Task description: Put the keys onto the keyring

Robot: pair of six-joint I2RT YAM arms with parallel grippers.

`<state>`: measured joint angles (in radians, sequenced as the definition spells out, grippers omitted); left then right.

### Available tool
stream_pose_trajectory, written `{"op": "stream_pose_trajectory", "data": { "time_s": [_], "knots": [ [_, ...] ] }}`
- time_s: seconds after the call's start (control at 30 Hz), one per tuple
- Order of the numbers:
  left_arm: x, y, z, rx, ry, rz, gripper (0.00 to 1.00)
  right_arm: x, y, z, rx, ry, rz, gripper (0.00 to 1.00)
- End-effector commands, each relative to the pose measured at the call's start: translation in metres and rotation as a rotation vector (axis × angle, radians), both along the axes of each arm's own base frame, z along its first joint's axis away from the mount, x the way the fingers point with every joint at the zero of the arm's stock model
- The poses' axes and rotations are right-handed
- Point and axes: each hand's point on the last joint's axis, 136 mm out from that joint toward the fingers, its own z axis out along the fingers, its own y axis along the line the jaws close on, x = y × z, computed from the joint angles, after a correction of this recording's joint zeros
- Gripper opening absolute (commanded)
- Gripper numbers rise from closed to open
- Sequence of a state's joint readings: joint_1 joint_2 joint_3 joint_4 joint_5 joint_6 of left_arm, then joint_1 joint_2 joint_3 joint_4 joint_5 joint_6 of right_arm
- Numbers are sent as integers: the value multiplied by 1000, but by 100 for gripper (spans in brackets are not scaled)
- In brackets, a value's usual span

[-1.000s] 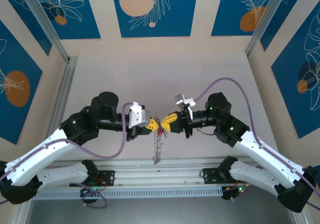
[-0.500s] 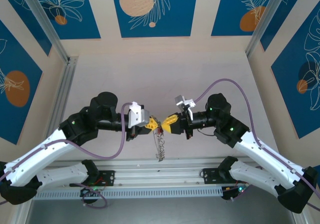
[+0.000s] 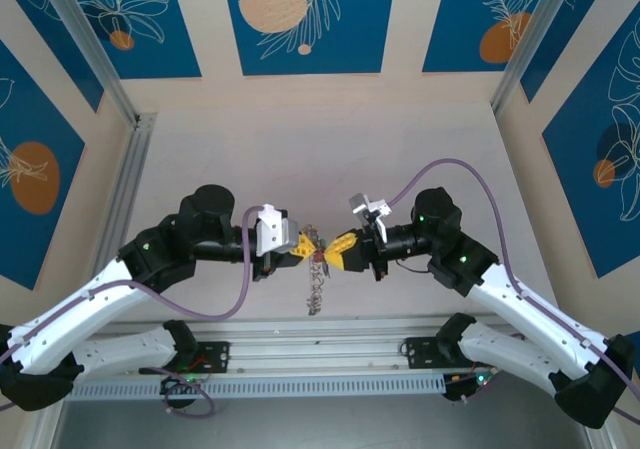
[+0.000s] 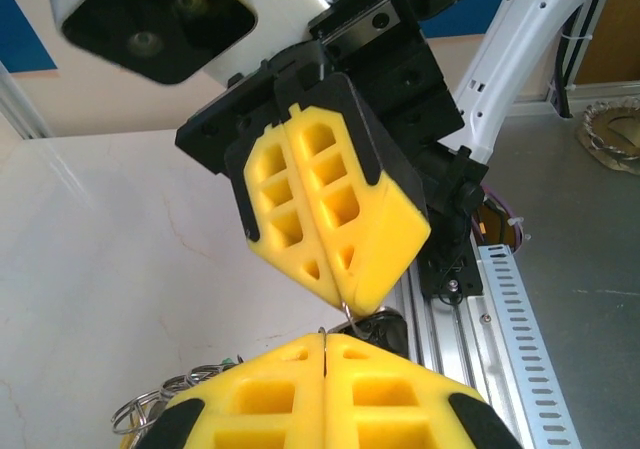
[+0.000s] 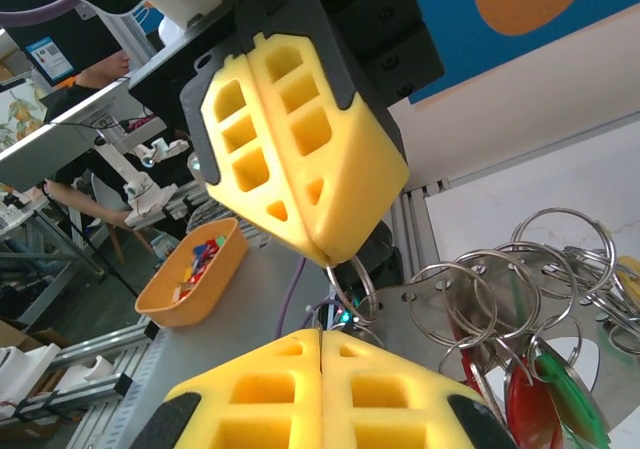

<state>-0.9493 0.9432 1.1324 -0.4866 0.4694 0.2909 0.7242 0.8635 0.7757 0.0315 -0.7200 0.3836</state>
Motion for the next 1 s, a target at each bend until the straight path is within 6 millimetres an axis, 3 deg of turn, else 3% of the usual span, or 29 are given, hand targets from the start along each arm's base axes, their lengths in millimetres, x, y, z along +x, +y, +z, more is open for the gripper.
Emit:
{"op": "stream_pose_trajectory", "data": {
  "time_s": [0.0, 0.97],
  "knots": [
    [-3, 0, 18, -64, -55, -16, 0, -1, 3, -3, 1, 30, 33, 0],
    [-10, 1, 20, -70, -47, -51, 0, 23, 6, -10, 3, 114, -26, 0]
  ]
}}
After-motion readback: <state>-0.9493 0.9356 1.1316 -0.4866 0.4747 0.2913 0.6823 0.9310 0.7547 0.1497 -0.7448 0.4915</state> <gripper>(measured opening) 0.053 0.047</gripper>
